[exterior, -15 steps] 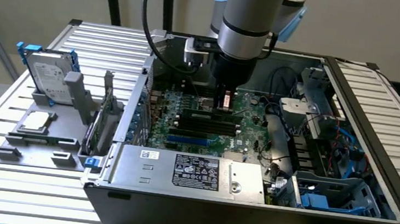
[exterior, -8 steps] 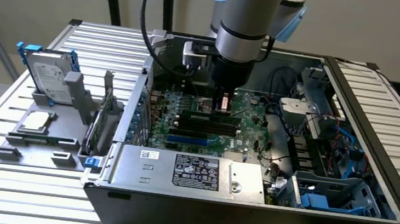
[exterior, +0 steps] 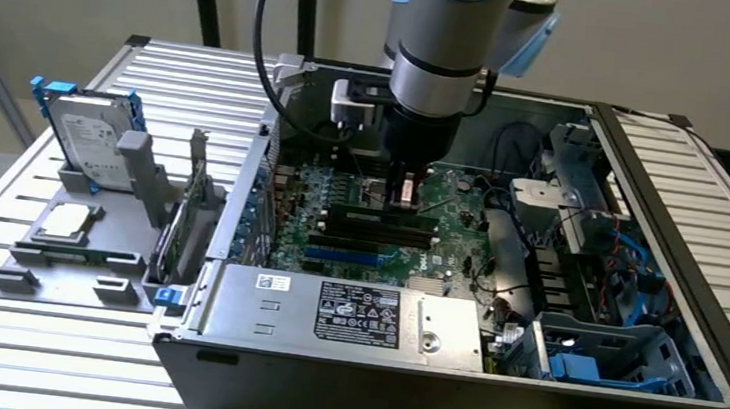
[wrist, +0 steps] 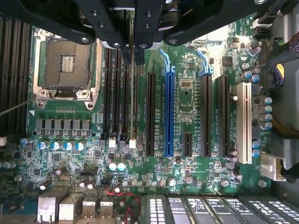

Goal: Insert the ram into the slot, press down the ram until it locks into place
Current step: 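Insert the ram into the slot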

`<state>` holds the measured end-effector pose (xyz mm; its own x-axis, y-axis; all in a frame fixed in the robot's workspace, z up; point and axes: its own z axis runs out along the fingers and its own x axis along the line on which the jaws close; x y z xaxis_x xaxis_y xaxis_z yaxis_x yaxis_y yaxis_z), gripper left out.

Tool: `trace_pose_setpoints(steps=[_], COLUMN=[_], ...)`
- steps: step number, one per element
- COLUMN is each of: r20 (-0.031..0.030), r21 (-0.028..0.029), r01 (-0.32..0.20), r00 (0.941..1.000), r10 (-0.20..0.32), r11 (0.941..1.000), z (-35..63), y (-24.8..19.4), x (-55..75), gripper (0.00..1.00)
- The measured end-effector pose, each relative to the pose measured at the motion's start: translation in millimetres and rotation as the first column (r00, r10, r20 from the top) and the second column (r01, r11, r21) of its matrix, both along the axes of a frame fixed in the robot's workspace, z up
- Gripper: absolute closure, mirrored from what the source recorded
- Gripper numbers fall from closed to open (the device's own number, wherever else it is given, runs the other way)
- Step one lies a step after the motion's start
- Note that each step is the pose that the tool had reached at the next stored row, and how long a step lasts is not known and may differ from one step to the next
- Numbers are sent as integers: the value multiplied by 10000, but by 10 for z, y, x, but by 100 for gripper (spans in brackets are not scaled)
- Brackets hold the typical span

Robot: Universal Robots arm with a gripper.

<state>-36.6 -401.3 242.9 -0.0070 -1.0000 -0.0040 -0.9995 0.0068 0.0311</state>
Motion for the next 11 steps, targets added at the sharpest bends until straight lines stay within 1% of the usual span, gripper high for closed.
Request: trace_pose_setpoints(steps=[7, 11], r20=[63, 87], r21=[0, -2], r01=[6, 7], r00=[10000, 10000], r10=[-6, -7], r11=[10000, 10000], z=[-59, -81], y=[13, 15], x=[-4, -12], gripper=[87, 87])
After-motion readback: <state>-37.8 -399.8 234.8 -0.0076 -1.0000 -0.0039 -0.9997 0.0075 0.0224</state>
